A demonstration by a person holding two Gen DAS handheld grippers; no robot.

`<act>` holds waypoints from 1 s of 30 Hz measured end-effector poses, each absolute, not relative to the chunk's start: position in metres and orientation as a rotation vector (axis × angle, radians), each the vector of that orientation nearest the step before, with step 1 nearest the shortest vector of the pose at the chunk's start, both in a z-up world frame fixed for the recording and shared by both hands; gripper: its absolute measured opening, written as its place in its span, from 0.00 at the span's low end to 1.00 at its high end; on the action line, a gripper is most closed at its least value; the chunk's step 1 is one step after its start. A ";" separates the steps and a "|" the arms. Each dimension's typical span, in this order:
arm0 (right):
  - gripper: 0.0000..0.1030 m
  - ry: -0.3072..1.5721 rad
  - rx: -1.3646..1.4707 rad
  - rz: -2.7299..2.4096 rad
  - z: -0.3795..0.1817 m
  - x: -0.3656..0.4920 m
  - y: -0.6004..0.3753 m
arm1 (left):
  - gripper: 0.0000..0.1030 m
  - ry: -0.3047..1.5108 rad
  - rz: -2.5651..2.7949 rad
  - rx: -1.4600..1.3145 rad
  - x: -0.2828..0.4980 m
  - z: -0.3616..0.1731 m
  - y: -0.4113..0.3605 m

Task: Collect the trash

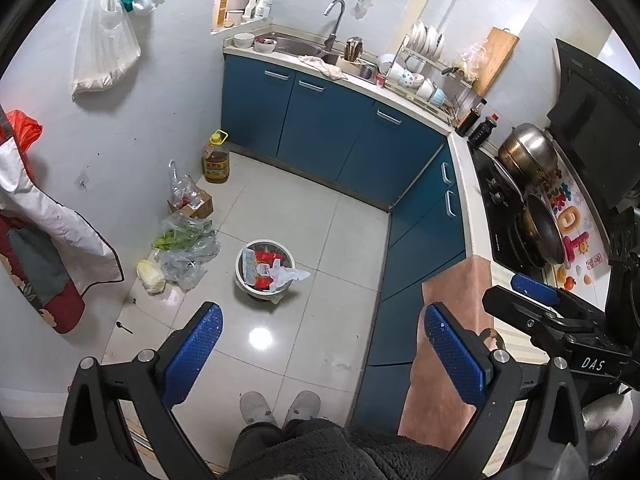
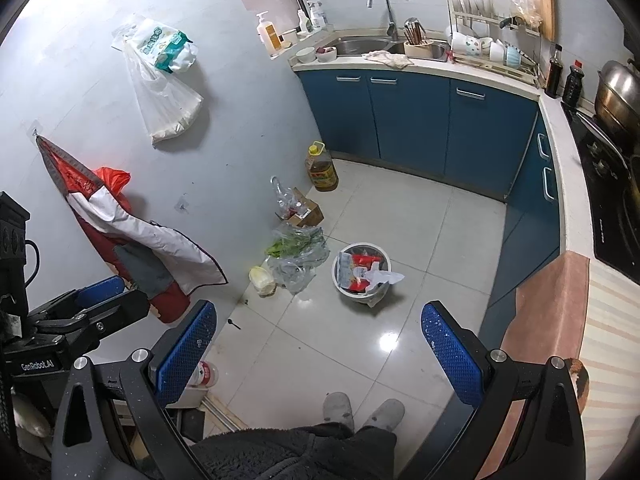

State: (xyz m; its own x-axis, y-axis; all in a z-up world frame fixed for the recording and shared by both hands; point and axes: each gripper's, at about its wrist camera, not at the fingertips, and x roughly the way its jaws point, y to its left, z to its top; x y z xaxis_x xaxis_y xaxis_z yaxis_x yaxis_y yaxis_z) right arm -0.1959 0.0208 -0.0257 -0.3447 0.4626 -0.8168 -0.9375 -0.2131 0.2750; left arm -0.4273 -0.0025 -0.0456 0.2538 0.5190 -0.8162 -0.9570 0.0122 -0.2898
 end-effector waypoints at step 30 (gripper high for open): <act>1.00 0.955 -0.722 1.746 -0.018 -0.188 0.020 | 1.00 0.579 1.225 -0.960 -0.429 -0.039 0.010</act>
State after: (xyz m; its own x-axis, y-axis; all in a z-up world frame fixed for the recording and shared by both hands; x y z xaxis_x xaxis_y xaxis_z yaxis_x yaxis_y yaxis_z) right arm -0.1875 0.0196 -0.0180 -0.3430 0.4706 -0.8129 -0.9384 -0.2104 0.2742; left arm -0.4291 0.0097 -0.0388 0.2744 0.5153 -0.8119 -0.9543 0.0423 -0.2957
